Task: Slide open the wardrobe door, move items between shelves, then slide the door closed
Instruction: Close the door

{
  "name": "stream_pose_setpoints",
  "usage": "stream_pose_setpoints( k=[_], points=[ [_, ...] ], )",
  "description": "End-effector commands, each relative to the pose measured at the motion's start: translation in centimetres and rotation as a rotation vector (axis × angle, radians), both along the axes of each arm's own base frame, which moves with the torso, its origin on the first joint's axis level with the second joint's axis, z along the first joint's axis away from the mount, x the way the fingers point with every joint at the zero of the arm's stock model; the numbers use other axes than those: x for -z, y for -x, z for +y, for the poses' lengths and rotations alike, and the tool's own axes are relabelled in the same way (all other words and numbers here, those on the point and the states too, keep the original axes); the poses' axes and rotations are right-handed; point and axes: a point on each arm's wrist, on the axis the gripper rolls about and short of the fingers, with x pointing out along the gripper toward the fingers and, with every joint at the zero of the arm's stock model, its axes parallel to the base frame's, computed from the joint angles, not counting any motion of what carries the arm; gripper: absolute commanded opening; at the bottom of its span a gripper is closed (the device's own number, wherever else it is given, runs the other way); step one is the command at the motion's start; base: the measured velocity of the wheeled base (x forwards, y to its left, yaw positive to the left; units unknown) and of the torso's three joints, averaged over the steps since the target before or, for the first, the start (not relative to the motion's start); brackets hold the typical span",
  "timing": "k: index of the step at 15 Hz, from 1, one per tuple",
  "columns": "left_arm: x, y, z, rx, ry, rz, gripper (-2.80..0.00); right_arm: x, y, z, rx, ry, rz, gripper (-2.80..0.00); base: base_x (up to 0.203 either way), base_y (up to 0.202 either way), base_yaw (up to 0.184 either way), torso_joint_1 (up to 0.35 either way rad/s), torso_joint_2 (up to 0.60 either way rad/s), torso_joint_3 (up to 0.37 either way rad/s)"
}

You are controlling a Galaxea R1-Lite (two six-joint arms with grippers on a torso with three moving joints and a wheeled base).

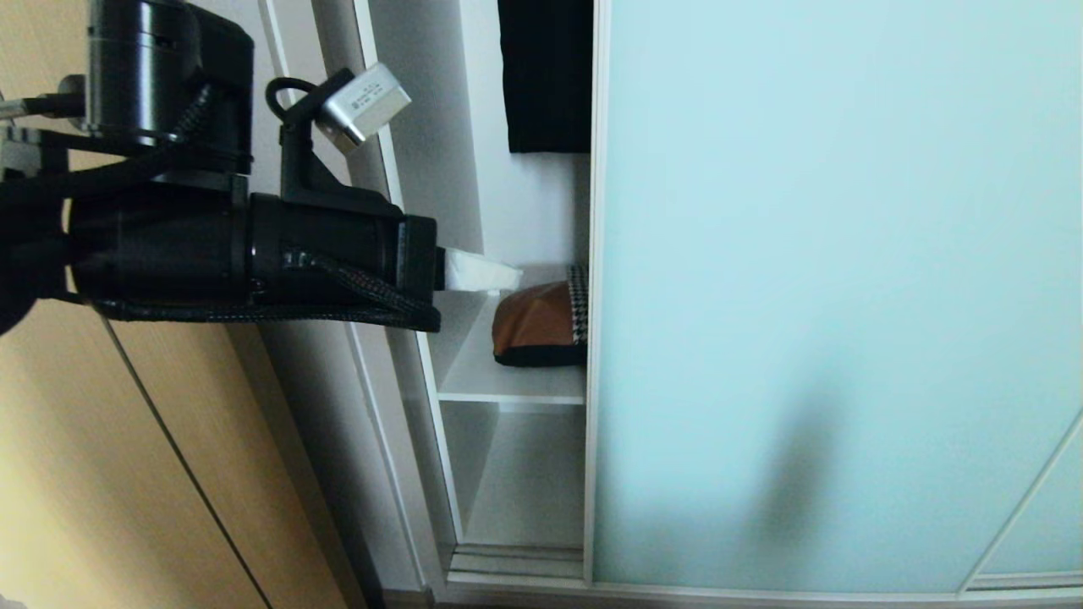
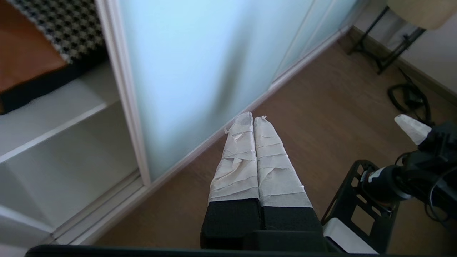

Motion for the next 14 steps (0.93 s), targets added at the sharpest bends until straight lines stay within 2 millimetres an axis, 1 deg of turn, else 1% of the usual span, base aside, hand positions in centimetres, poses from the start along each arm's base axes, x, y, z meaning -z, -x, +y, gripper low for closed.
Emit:
stream_pose_setpoints(
  k=[1, 5, 7, 9, 11, 14],
  points=[
    [1.8, -1.6, -1.7, 0.029, -0.015, 0.034, -2.80, 0.0, 0.0, 0.0, -0.001, 0.001, 0.003, -2.80, 0.000, 0.000, 0.000, 0.000, 0.00, 0.000],
    [4.6, -5.1, -3.9, -0.002, -0.013, 0.008, -2.80, 0.0, 0.0, 0.0, -0.001, 0.001, 0.002, -2.80, 0.000, 0.000, 0.000, 0.000, 0.00, 0.000],
    [6.2, -6.4, -4.6, -0.038, -0.027, 0.014, -2.80, 0.0, 0.0, 0.0, -0.001, 0.001, 0.001, -2.80, 0.000, 0.000, 0.000, 0.000, 0.00, 0.000],
    [7.6, -7.8, -5.4, -0.090, 0.003, 0.035, -2.80, 0.0, 0.0, 0.0, -0.001, 0.001, 0.001, -2.80, 0.000, 0.000, 0.000, 0.000, 0.00, 0.000],
    [8.5, -8.7, -6.0, -0.121, 0.047, 0.059, -2.80, 0.0, 0.0, 0.0, -0.001, 0.001, 0.001, -2.80, 0.000, 0.000, 0.000, 0.000, 0.00, 0.000],
    [9.7, -9.4, -6.6, -0.116, 0.038, 0.083, -2.80, 0.0, 0.0, 0.0, -0.001, 0.001, 0.003, -2.80, 0.000, 0.000, 0.000, 0.000, 0.00, 0.000]
  ],
)
